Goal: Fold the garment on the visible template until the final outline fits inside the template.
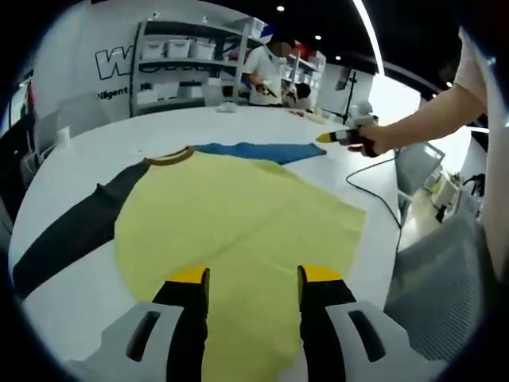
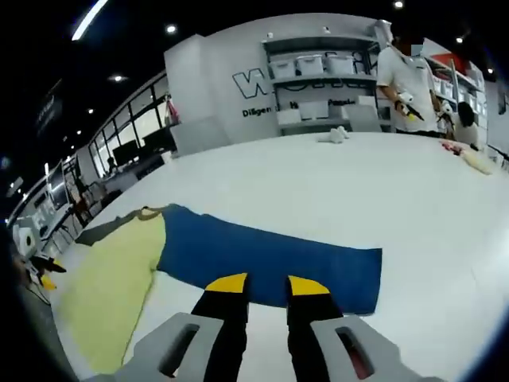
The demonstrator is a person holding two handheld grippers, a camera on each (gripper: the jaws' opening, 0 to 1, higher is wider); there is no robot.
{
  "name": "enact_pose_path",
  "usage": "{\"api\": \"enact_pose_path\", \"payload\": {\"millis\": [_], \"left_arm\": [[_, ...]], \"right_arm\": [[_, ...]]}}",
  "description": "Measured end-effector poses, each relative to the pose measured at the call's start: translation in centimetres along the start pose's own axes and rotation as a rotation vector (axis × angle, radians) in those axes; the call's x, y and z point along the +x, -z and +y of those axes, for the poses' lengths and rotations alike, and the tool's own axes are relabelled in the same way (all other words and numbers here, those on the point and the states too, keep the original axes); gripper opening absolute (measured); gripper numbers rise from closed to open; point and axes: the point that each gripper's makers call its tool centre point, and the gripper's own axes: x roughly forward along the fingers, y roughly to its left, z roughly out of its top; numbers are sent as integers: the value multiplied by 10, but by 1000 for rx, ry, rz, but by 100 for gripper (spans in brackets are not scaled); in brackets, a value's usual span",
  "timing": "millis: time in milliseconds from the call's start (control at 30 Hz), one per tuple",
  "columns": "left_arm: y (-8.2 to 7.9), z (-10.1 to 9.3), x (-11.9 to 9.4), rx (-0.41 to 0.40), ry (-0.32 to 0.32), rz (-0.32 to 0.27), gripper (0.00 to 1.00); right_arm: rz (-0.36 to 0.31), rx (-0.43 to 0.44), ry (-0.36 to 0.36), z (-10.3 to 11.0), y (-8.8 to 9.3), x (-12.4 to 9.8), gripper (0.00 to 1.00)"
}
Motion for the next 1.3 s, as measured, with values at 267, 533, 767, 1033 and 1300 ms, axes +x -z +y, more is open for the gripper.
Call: {"api": "enact_pose_path", "payload": {"millis": [267, 533, 767, 1033, 1300], "left_arm": [[-1, 18, -11, -46, -46, -35, 43], [3, 40, -25, -102, -102, -66, 43], [13, 50, -34, -123, -123, -64, 43], [34, 59, -42, -165, -156, -25, 41], [59, 59, -50, -179, -166, 55, 40]], "right_arm": [[-28, -55, -96, 49, 2, -5, 21], [9, -138, -214, 108, 26, -13, 22], [55, -191, -285, 133, 51, -18, 22], [115, -231, -345, 161, 86, -33, 20], [170, -268, -385, 175, 115, -48, 18]]}}
